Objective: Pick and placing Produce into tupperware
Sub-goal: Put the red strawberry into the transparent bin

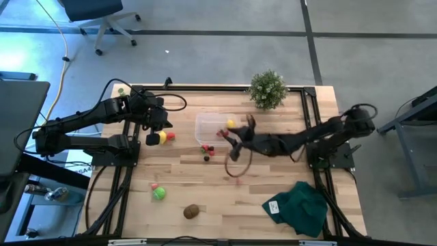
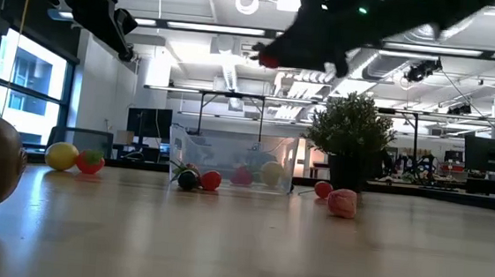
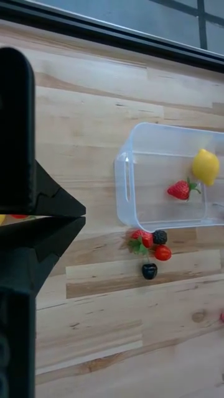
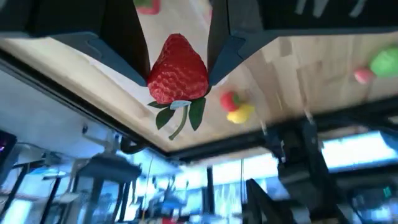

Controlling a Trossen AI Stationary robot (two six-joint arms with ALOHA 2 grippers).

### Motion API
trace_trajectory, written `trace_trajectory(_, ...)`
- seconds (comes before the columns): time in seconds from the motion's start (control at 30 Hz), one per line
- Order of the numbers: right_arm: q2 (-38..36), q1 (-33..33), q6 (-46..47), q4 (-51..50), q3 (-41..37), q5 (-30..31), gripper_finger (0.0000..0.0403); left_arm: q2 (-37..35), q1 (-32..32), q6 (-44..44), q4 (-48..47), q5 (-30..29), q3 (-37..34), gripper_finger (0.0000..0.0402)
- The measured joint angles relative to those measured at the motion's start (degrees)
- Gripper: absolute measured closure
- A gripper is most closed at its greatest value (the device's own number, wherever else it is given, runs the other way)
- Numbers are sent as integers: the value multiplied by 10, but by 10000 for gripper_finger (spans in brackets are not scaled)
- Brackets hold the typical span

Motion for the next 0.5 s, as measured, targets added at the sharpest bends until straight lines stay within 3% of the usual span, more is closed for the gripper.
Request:
trace_trajectory(0.27,90,-118,-19,-275,211,-188,269,0,0,0,0,0,0,399)
trace_trajectory(0.5,232,-173,-5,-406,329,-295,269,0,0,0,0,0,0,399)
